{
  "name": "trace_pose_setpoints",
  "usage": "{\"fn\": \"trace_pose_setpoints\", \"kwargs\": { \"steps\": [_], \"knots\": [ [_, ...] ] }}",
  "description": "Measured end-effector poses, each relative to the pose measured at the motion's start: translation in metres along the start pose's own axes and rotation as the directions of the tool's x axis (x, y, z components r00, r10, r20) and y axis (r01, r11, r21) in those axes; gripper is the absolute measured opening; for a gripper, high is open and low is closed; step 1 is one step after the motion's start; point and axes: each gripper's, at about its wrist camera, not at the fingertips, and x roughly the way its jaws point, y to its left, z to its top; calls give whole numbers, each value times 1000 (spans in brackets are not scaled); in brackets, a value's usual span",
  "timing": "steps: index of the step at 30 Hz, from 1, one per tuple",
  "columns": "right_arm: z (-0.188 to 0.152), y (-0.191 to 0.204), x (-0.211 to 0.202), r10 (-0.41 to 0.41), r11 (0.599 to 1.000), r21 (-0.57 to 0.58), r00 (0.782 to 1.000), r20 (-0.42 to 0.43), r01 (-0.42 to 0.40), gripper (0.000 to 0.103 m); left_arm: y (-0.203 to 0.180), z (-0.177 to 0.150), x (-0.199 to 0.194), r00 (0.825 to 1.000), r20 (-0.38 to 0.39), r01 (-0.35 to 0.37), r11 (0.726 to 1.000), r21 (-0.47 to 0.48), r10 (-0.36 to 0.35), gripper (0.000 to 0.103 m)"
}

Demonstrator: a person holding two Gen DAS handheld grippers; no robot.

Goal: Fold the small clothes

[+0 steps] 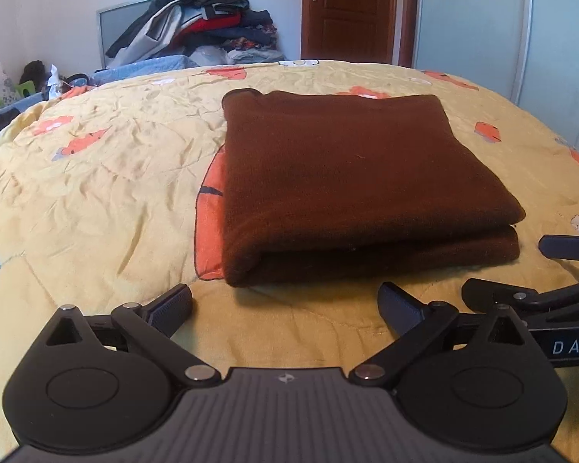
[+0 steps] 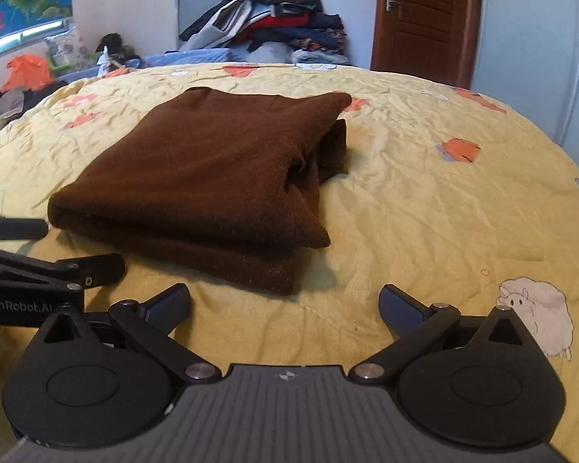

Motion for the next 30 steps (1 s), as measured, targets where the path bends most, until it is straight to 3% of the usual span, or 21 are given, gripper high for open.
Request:
{"fn": "trace_pose_setpoints", "kwargs": {
  "steps": [14,30],
  "knots": [
    [3,2,6,-79,995,69,997,4,78,103,5,-4,-3,999,4,-46,998,-38,46,103],
    [2,1,5,-81,994,71,997,5,81,103,5,-4,-3,999,4,-45,998,-38,46,103]
  ]
}}
